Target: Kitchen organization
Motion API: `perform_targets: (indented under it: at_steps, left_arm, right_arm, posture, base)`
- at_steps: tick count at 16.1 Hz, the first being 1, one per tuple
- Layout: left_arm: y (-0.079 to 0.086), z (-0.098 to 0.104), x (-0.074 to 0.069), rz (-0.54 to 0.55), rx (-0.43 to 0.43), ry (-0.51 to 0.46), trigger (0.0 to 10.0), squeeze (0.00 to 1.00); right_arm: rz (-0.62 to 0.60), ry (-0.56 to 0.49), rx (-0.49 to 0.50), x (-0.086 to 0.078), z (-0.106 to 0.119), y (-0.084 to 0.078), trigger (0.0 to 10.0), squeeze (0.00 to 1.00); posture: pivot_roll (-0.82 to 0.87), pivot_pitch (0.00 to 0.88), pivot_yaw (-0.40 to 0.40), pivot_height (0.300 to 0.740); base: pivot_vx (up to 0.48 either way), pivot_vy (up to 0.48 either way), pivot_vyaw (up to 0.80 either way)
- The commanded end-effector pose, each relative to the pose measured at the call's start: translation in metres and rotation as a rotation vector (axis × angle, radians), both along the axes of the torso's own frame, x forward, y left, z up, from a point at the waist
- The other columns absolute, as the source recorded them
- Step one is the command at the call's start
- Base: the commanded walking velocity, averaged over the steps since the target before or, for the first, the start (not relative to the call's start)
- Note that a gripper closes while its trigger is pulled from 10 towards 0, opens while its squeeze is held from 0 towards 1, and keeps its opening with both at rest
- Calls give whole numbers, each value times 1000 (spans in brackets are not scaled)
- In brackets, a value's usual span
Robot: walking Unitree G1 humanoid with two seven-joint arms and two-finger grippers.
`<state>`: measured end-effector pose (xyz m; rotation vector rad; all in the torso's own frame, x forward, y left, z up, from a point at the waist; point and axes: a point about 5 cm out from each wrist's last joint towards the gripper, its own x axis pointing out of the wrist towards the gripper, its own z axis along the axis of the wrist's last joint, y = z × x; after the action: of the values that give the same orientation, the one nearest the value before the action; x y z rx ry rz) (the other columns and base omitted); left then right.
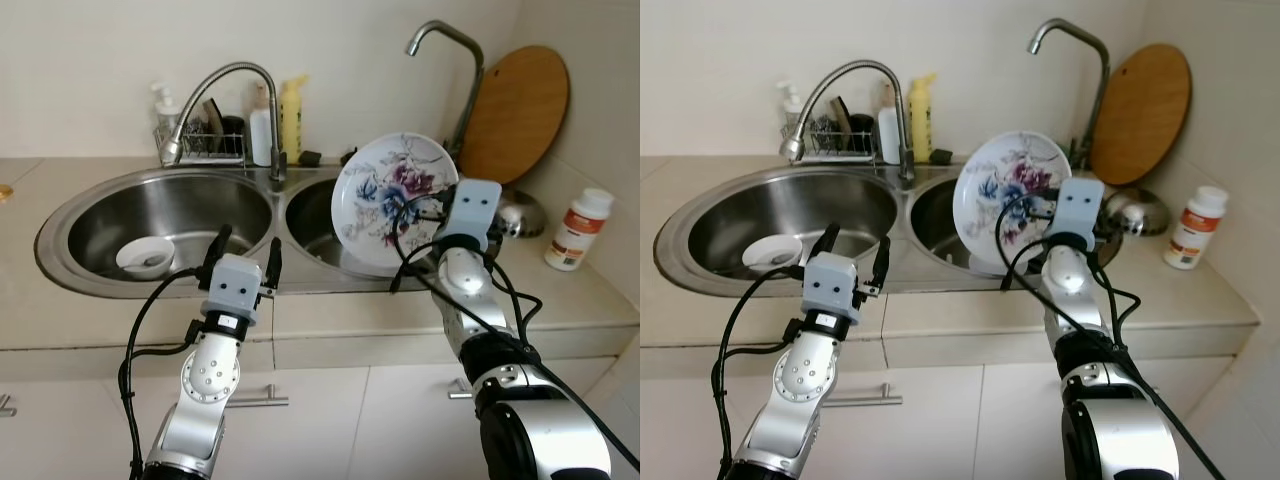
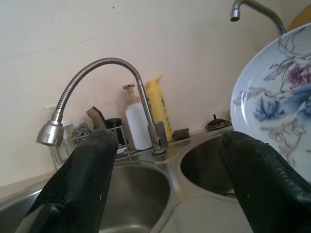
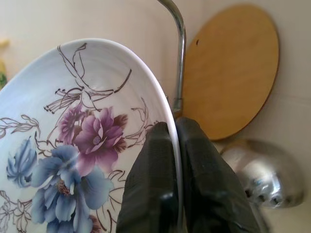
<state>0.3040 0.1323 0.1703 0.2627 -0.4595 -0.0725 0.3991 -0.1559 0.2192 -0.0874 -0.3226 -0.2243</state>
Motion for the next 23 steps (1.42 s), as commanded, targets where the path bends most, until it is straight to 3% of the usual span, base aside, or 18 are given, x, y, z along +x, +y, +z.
perform_targets:
  at_steps: [1, 4, 10, 11, 12, 13, 16, 18, 19, 21, 23]
  left_arm:
    - [-4, 1, -1, -13, 9, -3, 10000, 0]
    - [-5, 1, -1, -16, 9, -3, 10000, 0]
    - [-5, 1, -1, -15, 9, -3, 10000, 0]
    - [-5, 1, -1, -15, 9, -3, 10000, 0]
    - [-5, 1, -1, -15, 8, -4, 10000, 0]
    - [-5, 1, -1, -13, 8, -4, 10000, 0]
    - [-6, 0, -1, -12, 7, -2, 10000, 0]
    - [-6, 0, -1, -11, 8, -2, 10000, 0]
    - [-5, 0, -1, -7, 9, -3, 10000, 0]
    - [-5, 0, -1, -5, 9, -3, 10000, 0]
    - [-4, 0, -1, -2, 10, -4, 10000, 0]
  right_arm:
    - [25, -43, -64, 1, 10, 9, 0, 0]
    - [59, -6, -135, 1, 0, 21, 0, 0]
    - [234, 126, -133, 1, -23, 47, 0, 0]
    - [250, 132, -147, 0, -25, 51, 1725, 0]
    - [251, 131, -150, -1, -26, 52, 1725, 0]
    - [257, 126, -156, -2, -27, 54, 3059, 0]
    - [294, 123, -207, -3, -29, 62, 4431, 0]
    - [300, 106, -258, -4, -27, 64, 4392, 0]
    - [285, 63, -318, -3, -21, 66, 3922, 0]
    - [256, 28, -345, -3, -15, 64, 3451, 0]
    - [190, -66, -426, -1, 1, 60, 1137, 0]
  posture:
    - [38, 0, -29, 736]
    - [38, 0, -29, 736]
    - [35, 0, -30, 736]
    - [36, 0, -32, 736]
    - [36, 0, -32, 736]
    - [36, 0, -32, 736]
    - [40, 0, -36, 736]
    - [41, 0, -37, 736]
    - [42, 0, -37, 736]
    - [45, 0, -39, 736]
    - [48, 0, -39, 736]
  base:
    - [0, 0, 0]
    - [0, 0, 0]
    - [0, 0, 0]
    - [0, 0, 0]
    - [0, 0, 0]
    - [0, 0, 0]
    - [0, 0, 0]
    - [0, 0, 0]
    - [0, 0, 0]
    - [0, 0, 0]
    - [0, 0, 0]
